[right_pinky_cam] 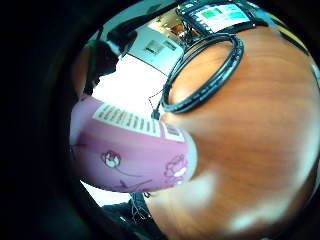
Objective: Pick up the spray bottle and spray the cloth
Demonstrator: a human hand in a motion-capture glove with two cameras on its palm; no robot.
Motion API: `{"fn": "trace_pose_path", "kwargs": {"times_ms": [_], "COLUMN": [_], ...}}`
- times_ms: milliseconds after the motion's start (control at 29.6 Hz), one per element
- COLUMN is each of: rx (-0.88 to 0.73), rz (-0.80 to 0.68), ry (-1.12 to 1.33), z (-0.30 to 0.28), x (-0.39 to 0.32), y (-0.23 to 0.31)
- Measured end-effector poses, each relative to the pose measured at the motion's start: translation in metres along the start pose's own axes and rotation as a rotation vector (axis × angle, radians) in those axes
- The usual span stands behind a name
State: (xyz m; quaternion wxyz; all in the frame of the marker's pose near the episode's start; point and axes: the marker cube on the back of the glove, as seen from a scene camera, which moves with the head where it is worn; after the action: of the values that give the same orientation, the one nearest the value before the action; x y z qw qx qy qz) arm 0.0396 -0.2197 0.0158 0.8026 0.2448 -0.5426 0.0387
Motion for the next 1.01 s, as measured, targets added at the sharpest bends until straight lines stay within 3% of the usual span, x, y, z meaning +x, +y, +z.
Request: {"fn": "trace_pose_path", "kwargs": {"times_ms": [473, 812, 1014], "rx": [-0.074, -0.073, -0.125], "rz": [0.155, 0.220, 0.169], "ry": [-0.100, -0.011, 0.169], "z": [0.009, 0.007, -0.002], "x": [0.041, 0.050, 0.039], "y": [0.023, 0.030, 0.030]}}
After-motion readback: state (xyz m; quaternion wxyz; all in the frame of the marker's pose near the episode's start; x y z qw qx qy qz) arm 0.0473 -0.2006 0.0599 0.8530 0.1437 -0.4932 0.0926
